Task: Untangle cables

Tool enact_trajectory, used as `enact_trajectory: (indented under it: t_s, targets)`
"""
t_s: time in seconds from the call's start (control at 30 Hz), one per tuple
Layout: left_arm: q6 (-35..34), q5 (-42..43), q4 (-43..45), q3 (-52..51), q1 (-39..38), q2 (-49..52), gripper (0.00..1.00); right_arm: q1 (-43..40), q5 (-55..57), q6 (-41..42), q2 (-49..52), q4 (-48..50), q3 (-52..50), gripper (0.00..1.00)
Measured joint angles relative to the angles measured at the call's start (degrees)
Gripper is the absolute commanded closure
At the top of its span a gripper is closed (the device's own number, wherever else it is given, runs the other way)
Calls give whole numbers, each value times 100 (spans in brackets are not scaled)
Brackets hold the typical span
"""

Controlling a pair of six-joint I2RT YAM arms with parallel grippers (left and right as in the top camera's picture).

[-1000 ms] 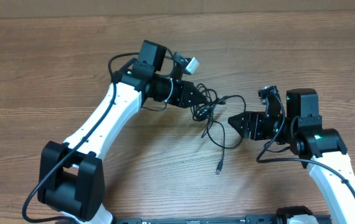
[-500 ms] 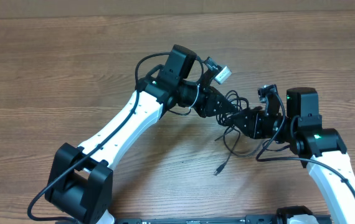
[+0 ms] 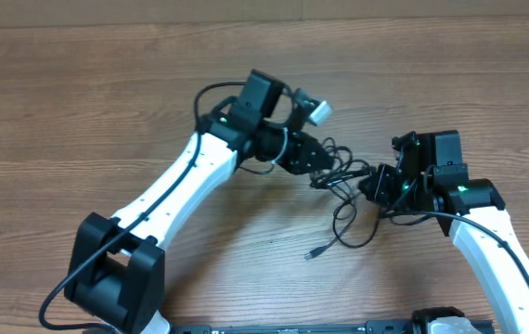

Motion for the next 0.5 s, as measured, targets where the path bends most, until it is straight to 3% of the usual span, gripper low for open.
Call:
enact_trajectory:
  t_s: [0.3,0.5]
  targets:
    - [44,-291,-837,0,1080,2,96,50,1786,498,4,-638,31,95]
    - [245,-328,-1073,0,1331,4,96,68,2297,776,4,-638,59,80]
